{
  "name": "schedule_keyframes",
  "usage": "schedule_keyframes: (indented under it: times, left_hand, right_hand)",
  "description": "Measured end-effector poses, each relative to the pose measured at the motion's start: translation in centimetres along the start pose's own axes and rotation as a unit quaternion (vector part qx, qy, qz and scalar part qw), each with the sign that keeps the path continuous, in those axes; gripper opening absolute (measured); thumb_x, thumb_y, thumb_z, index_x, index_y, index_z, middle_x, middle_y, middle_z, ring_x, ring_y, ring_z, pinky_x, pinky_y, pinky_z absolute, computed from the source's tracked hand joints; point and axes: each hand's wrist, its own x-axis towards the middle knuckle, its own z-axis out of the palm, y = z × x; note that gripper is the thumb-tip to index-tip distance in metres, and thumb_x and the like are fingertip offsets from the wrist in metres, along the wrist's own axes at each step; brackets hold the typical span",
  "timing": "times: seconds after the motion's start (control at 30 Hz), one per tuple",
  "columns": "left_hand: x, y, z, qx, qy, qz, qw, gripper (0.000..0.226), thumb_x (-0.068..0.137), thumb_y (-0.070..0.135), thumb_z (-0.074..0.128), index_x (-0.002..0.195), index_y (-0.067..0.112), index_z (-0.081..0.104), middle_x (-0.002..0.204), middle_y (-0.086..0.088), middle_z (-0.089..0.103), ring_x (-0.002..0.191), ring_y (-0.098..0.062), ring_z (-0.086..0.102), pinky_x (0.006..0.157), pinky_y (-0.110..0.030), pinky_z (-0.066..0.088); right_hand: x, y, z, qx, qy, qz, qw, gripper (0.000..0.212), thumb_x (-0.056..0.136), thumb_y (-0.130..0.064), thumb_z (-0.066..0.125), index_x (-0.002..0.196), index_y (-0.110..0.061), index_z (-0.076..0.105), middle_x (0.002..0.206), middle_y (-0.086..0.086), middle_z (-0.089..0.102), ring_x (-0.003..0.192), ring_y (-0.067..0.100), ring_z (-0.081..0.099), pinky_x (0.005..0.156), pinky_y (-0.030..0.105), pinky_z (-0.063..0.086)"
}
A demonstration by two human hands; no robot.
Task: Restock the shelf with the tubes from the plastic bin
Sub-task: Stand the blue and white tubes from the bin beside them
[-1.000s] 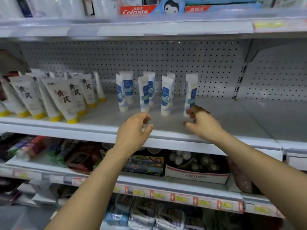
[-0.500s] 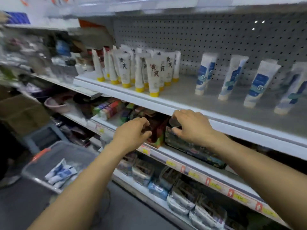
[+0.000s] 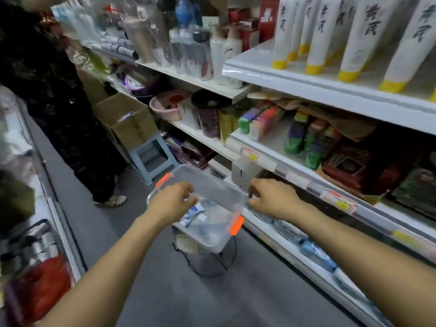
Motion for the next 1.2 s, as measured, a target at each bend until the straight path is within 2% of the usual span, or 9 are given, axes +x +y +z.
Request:
schedule_keyframes:
  times: [0.13,0.33,0.43,0.53,0.6,0.8,0.97,1.1,1.2]
  left_hand:
    - [3.7,-6.3,1.4,-0.059,-0.027,-0.052,0.997,0.026,0.096,0.032,0.05,0.118,0.02,0.06,0.111,0.001,0.068,0.099,-0.019,0.06,0.076,-0.025,0.037]
    - [8.9,-12.4,5.6,-0.157,-0.066,-0.129,0.977,0.024,0.096,0.03,0.051,0.111,0.015,0.062,0.092,0.002,0.062,0.09,-0.02,0.058,0.076,-0.027,0.041]
    - [11.3,-15.0,7.3,-0.177,-0.08,-0.164,0.967,0.022,0.095,0.028,0.052,0.109,0.015,0.063,0.101,-0.002,0.067,0.095,-0.022,0.06,0.083,-0.03,0.046]
    - [15.8,-17.8,9.5,-0.177,-0.093,-0.189,0.961,0.025,0.095,0.028,0.051,0.109,0.01,0.063,0.108,-0.008,0.068,0.099,-0.026,0.061,0.085,-0.032,0.047]
    - [19.7,-19.4,11.7,-0.159,-0.108,-0.201,0.96,0.03,0.096,0.03,0.05,0.116,0.01,0.059,0.117,-0.01,0.064,0.106,-0.028,0.059,0.085,-0.031,0.043]
    - [28.2,-22.4,20.0,-0.149,-0.174,-0.274,0.934,0.045,0.093,0.028,0.054,0.13,0.003,0.045,0.134,-0.019,0.048,0.117,-0.035,0.052,0.093,-0.037,0.042]
    - [32.0,-25.1,25.3,-0.158,-0.177,-0.31,0.921,0.055,0.088,0.027,0.062,0.131,0.0,0.04,0.136,-0.02,0.043,0.122,-0.037,0.048,0.1,-0.04,0.042]
    - [33.4,-25.3,28.3,-0.104,-0.191,-0.297,0.93,0.05,0.089,0.033,0.053,0.128,0.004,0.047,0.129,-0.016,0.045,0.124,-0.035,0.046,0.1,-0.039,0.039]
    - [33.6,-24.7,29.7,-0.066,-0.188,-0.321,0.926,0.053,0.091,0.036,0.05,0.133,0.004,0.041,0.134,-0.014,0.037,0.129,-0.031,0.036,0.104,-0.039,0.033]
  right_hand:
    - [5.0,-3.1,4.6,0.049,-0.081,0.02,0.995,0.032,0.087,-0.04,0.056,0.115,-0.025,0.058,0.11,-0.002,0.063,0.1,0.024,0.061,0.078,0.035,0.051]
    - [14.1,-5.9,11.1,0.174,-0.177,0.054,0.967,0.014,0.084,-0.033,0.065,0.088,-0.021,0.06,0.086,-0.005,0.06,0.088,0.022,0.061,0.078,0.034,0.049]
    - [18.9,-7.2,15.0,0.25,-0.22,0.095,0.938,0.013,0.081,-0.024,0.067,0.076,-0.014,0.061,0.072,-0.001,0.06,0.069,0.019,0.058,0.073,0.033,0.051]
    - [23.6,-8.2,19.2,0.28,-0.267,0.133,0.912,0.012,0.082,-0.018,0.063,0.072,-0.011,0.061,0.07,0.006,0.055,0.059,0.016,0.051,0.055,0.023,0.043]
    - [26.6,-8.3,22.6,0.302,-0.295,0.179,0.889,0.019,0.085,-0.015,0.061,0.066,-0.014,0.055,0.068,0.007,0.056,0.052,0.015,0.049,0.044,0.016,0.037]
    - [32.3,-8.0,32.7,0.369,-0.345,0.325,0.8,0.019,0.089,-0.02,0.06,0.074,-0.013,0.051,0.059,0.008,0.048,0.041,0.016,0.042,0.039,0.018,0.033]
    - [34.7,-8.5,38.3,0.427,-0.357,0.414,0.72,0.031,0.08,-0.041,0.068,0.092,-0.014,0.056,0.069,0.01,0.054,0.053,0.021,0.051,0.055,0.029,0.051]
    - [36.4,-9.5,41.5,0.485,-0.36,0.477,0.639,0.042,0.079,-0.047,0.069,0.098,-0.011,0.059,0.087,0.015,0.063,0.069,0.028,0.061,0.077,0.045,0.058]
    - [36.9,-10.0,43.0,0.503,-0.338,0.517,0.605,0.057,0.082,-0.042,0.068,0.12,-0.003,0.054,0.1,0.023,0.067,0.076,0.034,0.067,0.071,0.048,0.059]
